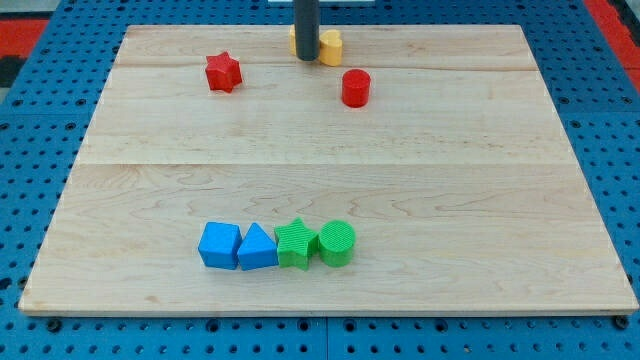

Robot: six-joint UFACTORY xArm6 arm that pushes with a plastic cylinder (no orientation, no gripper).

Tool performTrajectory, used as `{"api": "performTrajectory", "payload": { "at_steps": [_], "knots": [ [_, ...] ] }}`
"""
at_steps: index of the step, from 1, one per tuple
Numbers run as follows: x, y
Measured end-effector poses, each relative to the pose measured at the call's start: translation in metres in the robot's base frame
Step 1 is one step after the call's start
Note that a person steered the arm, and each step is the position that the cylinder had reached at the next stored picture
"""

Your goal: Push red circle to the bottom side of the red star

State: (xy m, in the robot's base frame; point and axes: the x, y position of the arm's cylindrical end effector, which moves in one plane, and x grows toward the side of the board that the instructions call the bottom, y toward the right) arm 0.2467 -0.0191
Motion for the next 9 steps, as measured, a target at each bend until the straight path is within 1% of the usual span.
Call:
{"api": "performTrajectory", "payload": {
  "at_steps": [1,2,3,4,5,7,8,9],
  "knots": [
    [0.006,-0.046],
    [0.011,0.022],
    [0.02,0.037],
    [0.034,0.094],
    [0.057,0.095],
    [0.067,-0.025],
    [0.085,0.047],
    [0.112,0.039]
  ]
}}
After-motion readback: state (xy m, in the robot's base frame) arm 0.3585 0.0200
